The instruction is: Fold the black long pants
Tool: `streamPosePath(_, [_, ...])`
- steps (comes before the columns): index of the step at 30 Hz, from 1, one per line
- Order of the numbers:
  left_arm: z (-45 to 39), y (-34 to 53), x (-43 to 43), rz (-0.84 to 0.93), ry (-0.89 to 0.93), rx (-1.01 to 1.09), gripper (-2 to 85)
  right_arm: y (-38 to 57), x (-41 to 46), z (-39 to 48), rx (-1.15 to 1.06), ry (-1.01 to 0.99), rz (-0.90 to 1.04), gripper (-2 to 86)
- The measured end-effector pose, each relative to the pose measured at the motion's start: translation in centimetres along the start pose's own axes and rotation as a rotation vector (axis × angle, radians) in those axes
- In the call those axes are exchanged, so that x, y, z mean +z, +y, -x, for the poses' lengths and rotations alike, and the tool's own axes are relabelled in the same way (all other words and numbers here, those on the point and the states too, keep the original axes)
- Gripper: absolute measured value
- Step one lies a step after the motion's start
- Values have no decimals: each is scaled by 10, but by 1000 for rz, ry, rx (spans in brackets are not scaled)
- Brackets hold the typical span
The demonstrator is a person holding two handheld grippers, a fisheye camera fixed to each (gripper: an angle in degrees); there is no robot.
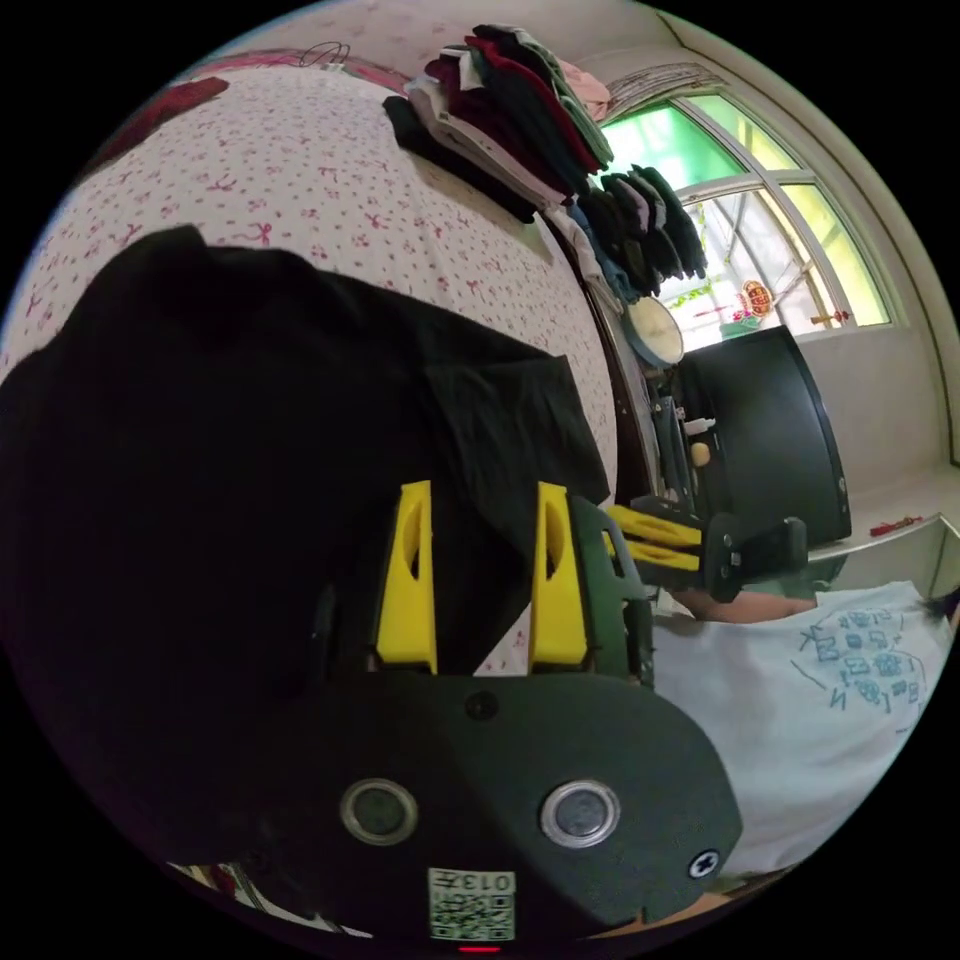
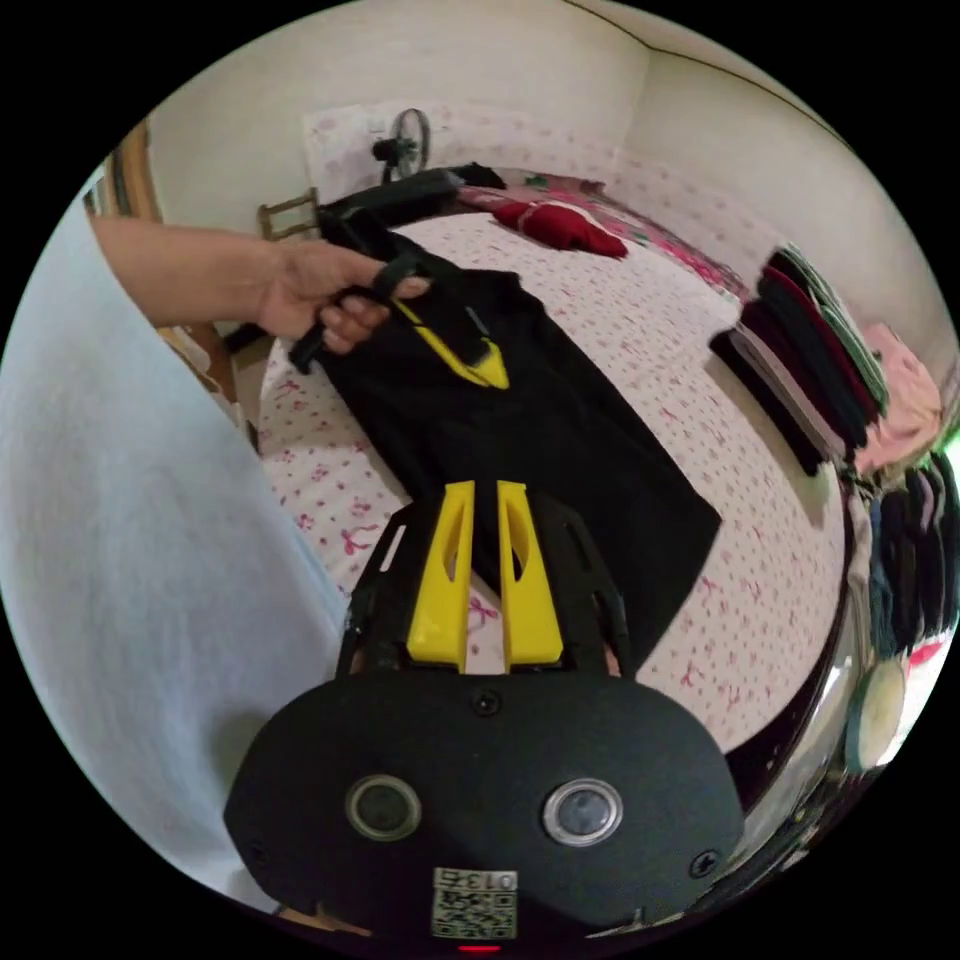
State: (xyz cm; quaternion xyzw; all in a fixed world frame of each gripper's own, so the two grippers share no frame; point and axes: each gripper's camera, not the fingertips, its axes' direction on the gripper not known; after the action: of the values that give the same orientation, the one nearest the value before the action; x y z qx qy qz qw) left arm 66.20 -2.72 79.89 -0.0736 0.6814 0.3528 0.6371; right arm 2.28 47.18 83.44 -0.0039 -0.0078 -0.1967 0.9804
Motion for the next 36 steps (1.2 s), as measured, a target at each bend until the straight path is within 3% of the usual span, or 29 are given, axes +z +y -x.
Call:
streamPosePath(9, [-23,19,-9,100,-265,-29,15,-25,-2,-11,132,54,63,26])
streamPosePath(22, [-9,87,-86,5,-362,3,3,-59,-18,-9,22,7,91,9])
streamPosePath(26, [-32,113,-91,29,-546,177,5,-57,-40,-28,85,116,5,6])
streamPosePath(30, [-21,135,-96,10,-541,142,8,-49,-26,-56,97,73,153,2])
streamPosePath(36, [-26,172,-118,-33,-629,169,36,-37,-57,-92,149,97,101,0])
